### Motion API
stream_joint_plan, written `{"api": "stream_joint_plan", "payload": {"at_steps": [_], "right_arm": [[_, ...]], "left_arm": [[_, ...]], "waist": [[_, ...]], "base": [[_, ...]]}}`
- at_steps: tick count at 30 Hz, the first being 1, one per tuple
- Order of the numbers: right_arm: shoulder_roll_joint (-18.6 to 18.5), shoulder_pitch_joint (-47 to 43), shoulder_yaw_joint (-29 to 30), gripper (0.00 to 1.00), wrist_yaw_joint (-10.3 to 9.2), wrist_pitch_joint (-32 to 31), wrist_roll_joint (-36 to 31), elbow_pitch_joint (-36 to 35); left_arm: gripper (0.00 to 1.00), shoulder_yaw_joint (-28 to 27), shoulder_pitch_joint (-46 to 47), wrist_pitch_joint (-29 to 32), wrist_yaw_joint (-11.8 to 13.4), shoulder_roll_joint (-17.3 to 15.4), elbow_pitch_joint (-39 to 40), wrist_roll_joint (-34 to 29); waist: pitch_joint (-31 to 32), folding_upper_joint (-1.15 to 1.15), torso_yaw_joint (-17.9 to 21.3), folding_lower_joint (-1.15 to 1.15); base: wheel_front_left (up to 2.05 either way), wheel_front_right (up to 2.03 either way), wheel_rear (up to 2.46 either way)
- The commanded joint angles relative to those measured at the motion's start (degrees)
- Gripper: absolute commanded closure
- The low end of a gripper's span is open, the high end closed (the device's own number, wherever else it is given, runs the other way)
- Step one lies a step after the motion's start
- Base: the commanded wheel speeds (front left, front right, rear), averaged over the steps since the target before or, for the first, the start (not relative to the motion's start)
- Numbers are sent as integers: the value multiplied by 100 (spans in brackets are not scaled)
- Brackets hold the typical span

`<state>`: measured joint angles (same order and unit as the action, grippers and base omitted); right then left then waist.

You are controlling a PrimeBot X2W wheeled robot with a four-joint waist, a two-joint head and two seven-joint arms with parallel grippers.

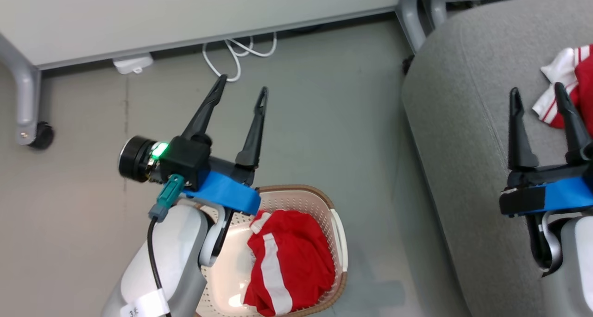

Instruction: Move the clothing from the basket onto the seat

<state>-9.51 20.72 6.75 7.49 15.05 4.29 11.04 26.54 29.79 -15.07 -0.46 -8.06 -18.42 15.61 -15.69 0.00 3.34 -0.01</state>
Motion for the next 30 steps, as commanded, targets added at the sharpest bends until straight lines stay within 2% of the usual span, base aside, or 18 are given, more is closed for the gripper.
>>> {"api": "stream_joint_plan", "payload": {"at_steps": [1, 11, 30], "right_arm": [[11, -108, -52, 0, 1, 20, 25, 1], [195, -446, -372, 0, 1, 20, 212, 162], [533, -1504, -356, 0, 1, 20, 362, 280]], "left_arm": [[0, -97, -125, -14, 10, 21, 38, -32], [0, -1067, -950, -15, -123, 166, 235, -283], [0, -2189, -2146, -15, -407, 406, 506, -762]], "waist": [[230, 0, -234, 1], [667, 0, -571, 1], [1234, 0, -544, 1]], "base": [[0, 0, 0], [0, 0, 0], [0, 0, 0]]}}
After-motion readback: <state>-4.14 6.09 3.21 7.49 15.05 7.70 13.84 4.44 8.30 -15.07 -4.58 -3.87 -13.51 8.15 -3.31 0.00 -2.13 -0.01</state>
